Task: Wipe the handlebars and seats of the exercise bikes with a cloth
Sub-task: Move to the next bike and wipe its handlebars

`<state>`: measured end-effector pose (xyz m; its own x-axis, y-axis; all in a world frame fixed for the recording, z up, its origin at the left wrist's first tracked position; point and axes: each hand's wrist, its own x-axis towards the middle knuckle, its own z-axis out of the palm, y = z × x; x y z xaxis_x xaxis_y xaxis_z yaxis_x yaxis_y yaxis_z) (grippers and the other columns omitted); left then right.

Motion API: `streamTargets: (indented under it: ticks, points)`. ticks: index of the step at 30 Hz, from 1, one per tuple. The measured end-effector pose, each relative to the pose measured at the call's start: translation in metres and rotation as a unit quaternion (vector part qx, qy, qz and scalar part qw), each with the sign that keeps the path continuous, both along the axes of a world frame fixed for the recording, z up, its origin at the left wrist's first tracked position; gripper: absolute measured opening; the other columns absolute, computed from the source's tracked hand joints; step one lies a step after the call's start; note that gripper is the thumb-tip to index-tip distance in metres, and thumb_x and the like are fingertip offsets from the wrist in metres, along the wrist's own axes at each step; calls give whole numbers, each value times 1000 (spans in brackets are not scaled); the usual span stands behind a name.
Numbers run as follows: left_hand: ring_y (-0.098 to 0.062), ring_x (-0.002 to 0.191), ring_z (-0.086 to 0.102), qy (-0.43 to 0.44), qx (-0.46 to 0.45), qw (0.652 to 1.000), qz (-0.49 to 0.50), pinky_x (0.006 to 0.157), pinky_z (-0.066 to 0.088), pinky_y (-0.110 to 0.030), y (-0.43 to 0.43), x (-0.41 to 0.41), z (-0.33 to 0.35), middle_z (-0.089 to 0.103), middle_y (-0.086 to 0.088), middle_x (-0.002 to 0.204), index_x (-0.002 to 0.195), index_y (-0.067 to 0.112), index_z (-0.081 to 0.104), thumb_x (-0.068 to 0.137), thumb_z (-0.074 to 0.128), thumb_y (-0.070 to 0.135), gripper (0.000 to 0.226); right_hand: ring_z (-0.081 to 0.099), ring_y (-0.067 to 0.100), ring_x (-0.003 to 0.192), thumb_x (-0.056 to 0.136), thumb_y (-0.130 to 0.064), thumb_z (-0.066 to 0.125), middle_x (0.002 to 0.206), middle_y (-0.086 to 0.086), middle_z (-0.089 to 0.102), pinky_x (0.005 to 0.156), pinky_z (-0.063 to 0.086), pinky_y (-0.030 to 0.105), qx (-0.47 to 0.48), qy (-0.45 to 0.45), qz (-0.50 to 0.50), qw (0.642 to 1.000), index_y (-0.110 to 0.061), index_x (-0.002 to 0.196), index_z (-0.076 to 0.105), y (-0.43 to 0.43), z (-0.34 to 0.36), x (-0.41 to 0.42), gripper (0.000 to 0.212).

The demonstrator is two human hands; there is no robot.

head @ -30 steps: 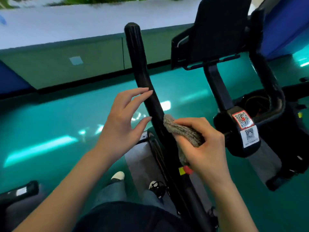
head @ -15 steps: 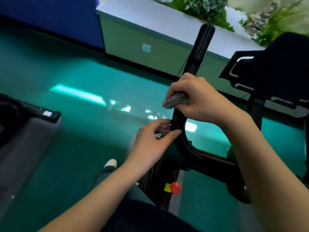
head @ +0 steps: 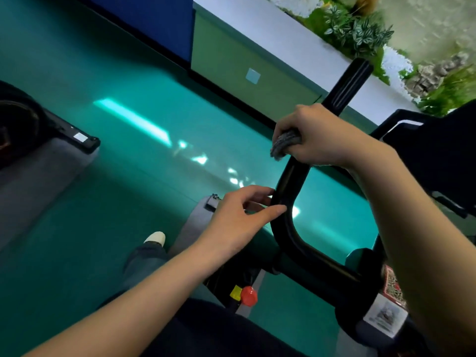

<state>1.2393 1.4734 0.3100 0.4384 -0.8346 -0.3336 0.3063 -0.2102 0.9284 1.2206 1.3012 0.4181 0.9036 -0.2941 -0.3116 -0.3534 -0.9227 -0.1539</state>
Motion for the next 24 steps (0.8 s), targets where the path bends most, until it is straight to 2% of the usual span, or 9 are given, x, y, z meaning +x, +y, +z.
streamTargets:
  ticks: [3, 8, 11, 13, 15, 16, 19, 22, 24]
  points:
    - [-9, 79, 66, -7, -1, 1000, -8, 83, 53, -34, 4, 3, 2, 72, 8, 85, 93, 27, 70, 74, 77, 26, 20, 54, 16, 80, 71, 1, 53, 83, -1, 68, 78, 48, 30, 21, 11, 3, 1000, -13, 90, 73, 16, -1, -6, 31]
    - [-10, 82, 67, -25, 13, 1000, -10, 76, 50, -21, 20, 15, 3, 73, 7, 86, 89, 28, 70, 74, 77, 27, 16, 52, 16, 90, 73, 0, 58, 83, -1, 64, 83, 42, 30, 44, -12, -1, 999, -16, 93, 72, 37, -5, -21, 29]
    - [-15, 84, 67, -23, 6, 1000, -9, 73, 50, -16, 26, 16, 5, 73, 4, 86, 87, 25, 71, 74, 77, 22, 15, 48, 11, 81, 74, 1, 59, 88, 7, 62, 80, 43, 28, 76, -41, -19, 996, -19, 93, 73, 48, -7, -32, 30]
    - [-13, 84, 68, -33, 8, 999, -27, 77, 51, -23, 27, 13, 6, 73, 7, 86, 83, 27, 71, 68, 78, 33, 17, 51, 9, 76, 75, 0, 63, 88, 5, 61, 75, 43, 25, 110, -59, -26, 992, -21, 91, 73, 53, -6, -42, 29]
    - [-13, 85, 68, -46, 13, 998, -39, 83, 52, -33, 27, 10, 9, 72, 10, 85, 81, 28, 70, 60, 74, 47, 29, 56, 5, 70, 76, -3, 69, 84, 0, 61, 66, 43, 18, 167, -129, -72, 975, -23, 88, 73, 56, -8, -57, 25]
    - [-13, 86, 68, -48, 14, 998, -41, 84, 52, -36, 26, 8, 10, 72, 10, 86, 82, 29, 70, 58, 73, 50, 32, 57, 4, 66, 76, -6, 70, 82, -2, 60, 62, 42, 16, 195, -194, -123, 954, -25, 87, 71, 58, -9, -65, 23]
    - [-11, 85, 66, -48, 11, 998, -28, 81, 54, -38, 22, 4, 14, 71, 8, 91, 88, 28, 66, 67, 78, 36, 25, 58, 9, 62, 78, -4, 70, 80, -1, 60, 59, 43, 22, 184, -360, -277, 872, -31, 87, 67, 72, -24, -88, 28]
    - [-11, 82, 65, -55, 11, 998, -21, 74, 56, -30, 16, 4, 18, 69, 3, 96, 97, 26, 63, 75, 76, 18, 27, 61, 8, 78, 77, 2, 71, 86, -5, 63, 70, 43, 17, 149, -374, -302, 864, -30, 90, 66, 98, -38, -102, 35]
    - [-12, 82, 64, -65, 9, 997, -31, 71, 53, -25, 13, 6, 20, 69, 1, 96, 100, 21, 62, 76, 75, 13, 28, 62, 10, 83, 76, 0, 73, 87, -3, 66, 73, 45, 21, 159, -368, -288, 870, -31, 91, 66, 109, -38, -111, 35]
